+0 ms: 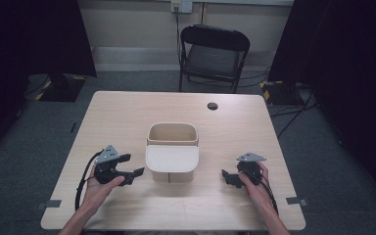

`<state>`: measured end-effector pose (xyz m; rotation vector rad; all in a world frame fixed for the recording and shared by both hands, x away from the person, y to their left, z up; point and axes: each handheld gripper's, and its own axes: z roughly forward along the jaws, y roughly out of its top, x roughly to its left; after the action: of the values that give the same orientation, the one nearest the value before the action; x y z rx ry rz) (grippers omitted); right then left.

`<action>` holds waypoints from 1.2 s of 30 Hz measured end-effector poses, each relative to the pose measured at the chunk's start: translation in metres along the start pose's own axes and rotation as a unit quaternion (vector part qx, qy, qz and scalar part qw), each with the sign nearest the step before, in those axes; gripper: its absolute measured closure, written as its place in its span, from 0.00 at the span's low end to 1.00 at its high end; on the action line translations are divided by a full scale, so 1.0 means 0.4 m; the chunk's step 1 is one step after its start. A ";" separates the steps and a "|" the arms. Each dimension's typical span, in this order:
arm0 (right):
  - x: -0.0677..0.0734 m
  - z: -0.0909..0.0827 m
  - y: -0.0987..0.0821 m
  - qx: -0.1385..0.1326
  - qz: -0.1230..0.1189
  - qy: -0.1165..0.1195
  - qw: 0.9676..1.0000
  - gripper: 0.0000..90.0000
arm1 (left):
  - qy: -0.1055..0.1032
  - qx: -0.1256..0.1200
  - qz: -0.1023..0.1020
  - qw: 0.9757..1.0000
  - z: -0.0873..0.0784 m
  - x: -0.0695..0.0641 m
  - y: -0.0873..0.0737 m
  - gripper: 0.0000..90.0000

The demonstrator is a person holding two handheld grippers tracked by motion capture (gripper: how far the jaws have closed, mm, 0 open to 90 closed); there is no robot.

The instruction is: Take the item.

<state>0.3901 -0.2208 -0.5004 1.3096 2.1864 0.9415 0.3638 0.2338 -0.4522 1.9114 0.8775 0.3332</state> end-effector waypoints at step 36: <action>0.000 0.001 0.001 0.001 0.001 0.000 1.000 0.13 | -0.011 -0.019 0.018 1.000 0.017 -0.030 0.020 0.20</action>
<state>0.3907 -0.2204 -0.5004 1.3129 2.1866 0.9413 0.3627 0.2186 -0.4472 1.8946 0.8170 0.3483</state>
